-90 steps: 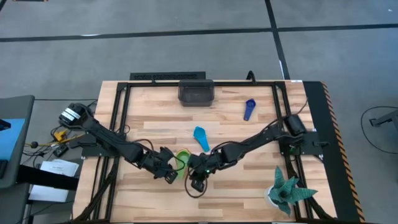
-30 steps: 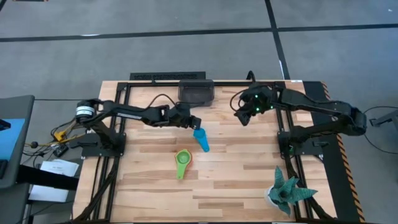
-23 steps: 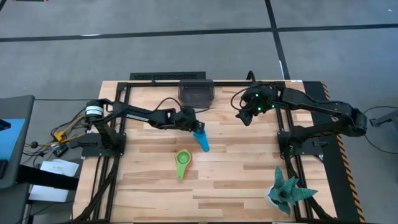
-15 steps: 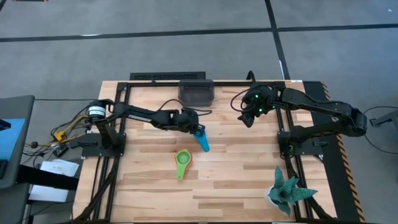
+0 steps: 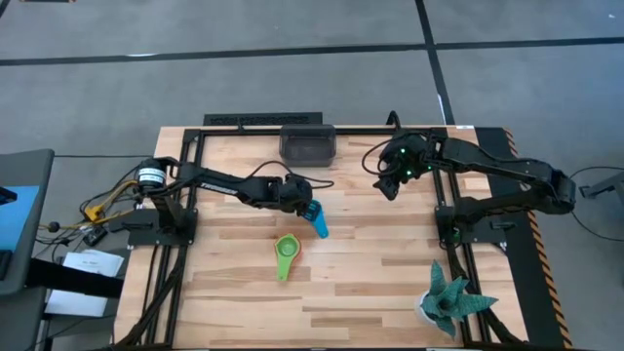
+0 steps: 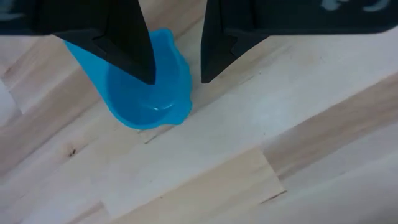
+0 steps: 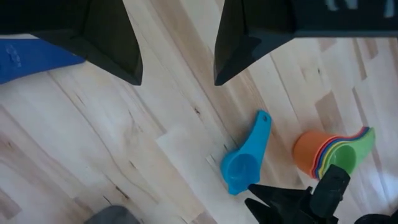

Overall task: Nest measuring cups in basket
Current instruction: Stack the light blue measuring cup on top of the green measuring cup

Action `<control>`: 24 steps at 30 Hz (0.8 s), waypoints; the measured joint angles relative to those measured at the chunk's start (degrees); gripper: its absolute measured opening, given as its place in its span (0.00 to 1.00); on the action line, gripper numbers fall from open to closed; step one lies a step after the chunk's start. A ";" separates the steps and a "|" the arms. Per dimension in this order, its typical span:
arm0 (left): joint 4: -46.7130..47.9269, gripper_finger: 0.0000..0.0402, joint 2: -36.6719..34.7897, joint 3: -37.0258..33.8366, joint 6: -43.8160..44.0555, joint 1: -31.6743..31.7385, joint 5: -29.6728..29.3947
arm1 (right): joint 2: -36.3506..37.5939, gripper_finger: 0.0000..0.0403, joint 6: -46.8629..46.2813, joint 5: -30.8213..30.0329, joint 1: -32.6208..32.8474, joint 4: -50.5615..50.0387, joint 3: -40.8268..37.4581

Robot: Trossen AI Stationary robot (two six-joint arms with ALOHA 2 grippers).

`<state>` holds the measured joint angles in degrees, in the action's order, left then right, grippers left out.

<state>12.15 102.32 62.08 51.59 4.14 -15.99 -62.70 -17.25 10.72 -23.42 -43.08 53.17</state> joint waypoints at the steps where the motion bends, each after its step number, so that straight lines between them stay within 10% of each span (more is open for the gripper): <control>1: 0.02 0.28 0.00 0.00 0.00 0.00 -0.18 | 0.00 0.55 0.24 0.00 0.00 0.01 0.00; 15: -1.92 0.27 3.76 -0.09 1.19 0.03 0.52 | 0.17 0.54 1.06 1.50 -0.29 -1.90 0.00; 24: -2.54 0.04 3.76 -0.09 0.34 0.09 -1.01 | 0.17 0.49 1.75 2.08 -0.79 -3.66 0.00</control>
<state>9.61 106.08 62.00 51.93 4.23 -17.00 -62.52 -15.50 12.80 -24.21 -46.74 53.17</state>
